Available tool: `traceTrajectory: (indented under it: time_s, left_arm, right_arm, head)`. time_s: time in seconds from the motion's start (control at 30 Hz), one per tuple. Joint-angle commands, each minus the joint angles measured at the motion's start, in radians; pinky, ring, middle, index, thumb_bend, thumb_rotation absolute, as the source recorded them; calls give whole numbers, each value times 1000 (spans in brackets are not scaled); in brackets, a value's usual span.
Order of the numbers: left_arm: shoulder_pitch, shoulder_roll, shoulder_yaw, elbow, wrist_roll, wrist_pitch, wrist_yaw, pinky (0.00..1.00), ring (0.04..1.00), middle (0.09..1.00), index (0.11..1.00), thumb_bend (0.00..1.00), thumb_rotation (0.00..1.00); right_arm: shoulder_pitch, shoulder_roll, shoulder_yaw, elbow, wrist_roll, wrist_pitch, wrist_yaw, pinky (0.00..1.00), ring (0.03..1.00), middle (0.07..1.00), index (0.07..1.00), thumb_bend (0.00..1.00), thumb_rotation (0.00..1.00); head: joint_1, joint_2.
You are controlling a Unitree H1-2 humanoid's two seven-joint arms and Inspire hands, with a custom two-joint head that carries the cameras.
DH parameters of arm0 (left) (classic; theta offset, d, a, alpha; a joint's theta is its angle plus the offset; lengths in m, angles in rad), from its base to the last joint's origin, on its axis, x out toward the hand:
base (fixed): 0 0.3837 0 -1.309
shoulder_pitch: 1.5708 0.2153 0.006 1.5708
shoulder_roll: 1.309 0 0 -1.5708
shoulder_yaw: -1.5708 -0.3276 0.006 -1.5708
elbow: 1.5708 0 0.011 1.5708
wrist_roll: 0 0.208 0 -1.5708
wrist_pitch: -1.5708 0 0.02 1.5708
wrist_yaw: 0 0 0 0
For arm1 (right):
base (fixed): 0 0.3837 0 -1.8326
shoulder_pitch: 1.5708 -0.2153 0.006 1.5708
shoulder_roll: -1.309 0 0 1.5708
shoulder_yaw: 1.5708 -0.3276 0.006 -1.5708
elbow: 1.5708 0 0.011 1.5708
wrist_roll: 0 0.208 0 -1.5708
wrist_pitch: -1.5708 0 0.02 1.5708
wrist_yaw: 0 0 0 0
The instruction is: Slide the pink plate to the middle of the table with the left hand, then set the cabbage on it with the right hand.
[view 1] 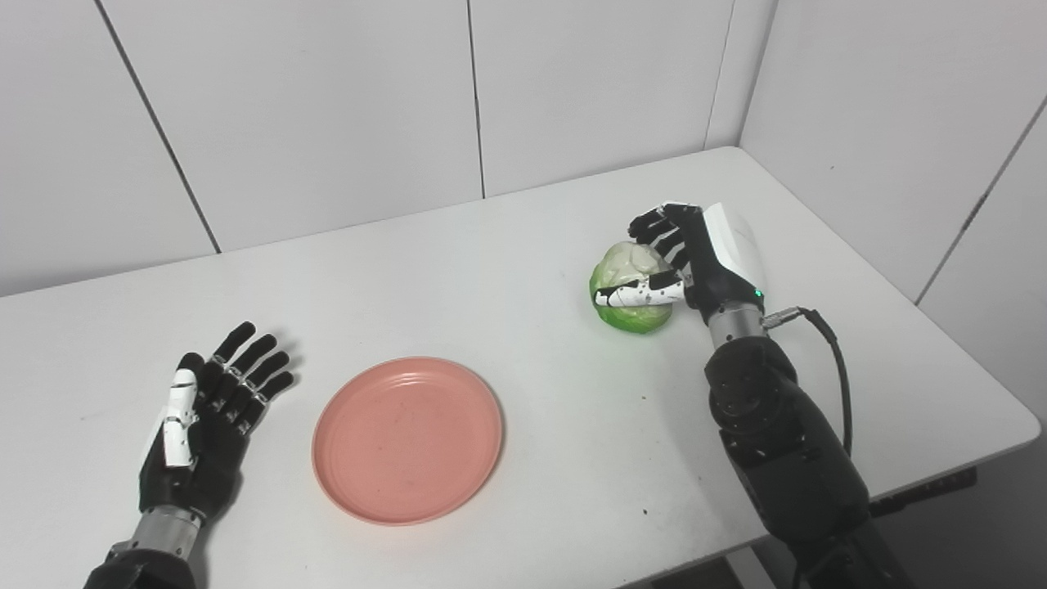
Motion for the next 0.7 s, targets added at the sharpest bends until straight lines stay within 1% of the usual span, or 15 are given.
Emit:
traceTrajectory:
  time_s: [0.0, 0.1, 0.27, 0.4, 0.47, 0.57, 0.6, 0.63, 0.67]
  left_arm:
    - [40, -8, -16, 24, 28, 63, 27, 796, 815, 831, 824, 470, 1000]
    - [43, -15, -24, 14, 33, 63, 37, 798, 817, 834, 826, 473, 1000]
    - [45, -29, -35, 4, 46, 59, 51, 802, 822, 840, 831, 492, 1000]
    - [48, -42, -44, -7, 61, 62, 71, 804, 824, 841, 831, 496, 1000]
    - [48, -55, -47, -13, 65, 66, 78, 810, 828, 846, 836, 495, 1000]
    - [51, -69, -54, -26, 75, 70, 93, 813, 829, 847, 839, 482, 1000]
    - [52, -74, -57, -31, 79, 73, 101, 811, 827, 845, 838, 480, 1000]
    - [52, -78, -58, -34, 83, 75, 106, 810, 827, 844, 837, 480, 1000]
    - [53, -84, -61, -41, 88, 79, 113, 809, 826, 843, 836, 479, 1000]
  right_arm:
    - [-51, -4, -1, -45, -14, -3, 3, 381, 441, 468, 500, 529, 0]
    - [-59, 6, 13, -57, -14, -22, 13, 381, 442, 472, 497, 530, 0]
    - [-74, 25, 47, -78, -20, -13, 43, 379, 436, 463, 505, 529, 0]
    - [-82, 38, 76, -89, -19, -21, 68, 374, 428, 459, 509, 528, 0]
    - [-88, 47, 99, -95, -20, -29, 84, 372, 428, 460, 507, 529, 0]
    - [-98, 63, 138, -95, -23, -46, 98, 369, 422, 459, 510, 528, 0]
    - [-100, 67, 147, -93, -22, -49, 102, 367, 419, 456, 513, 528, 0]
    - [-101, 68, 153, -92, -21, -50, 104, 366, 418, 455, 514, 527, 0]
    - [-105, 77, 165, -89, -21, -50, 109, 366, 418, 454, 515, 527, 0]
  head:
    - [9, 1]
    - [22, -2]
    - [53, -6]
    - [80, -7]
    - [111, -8]
    - [132, -8]
    - [150, -9]
    - [150, -9]
    - [171, -8]
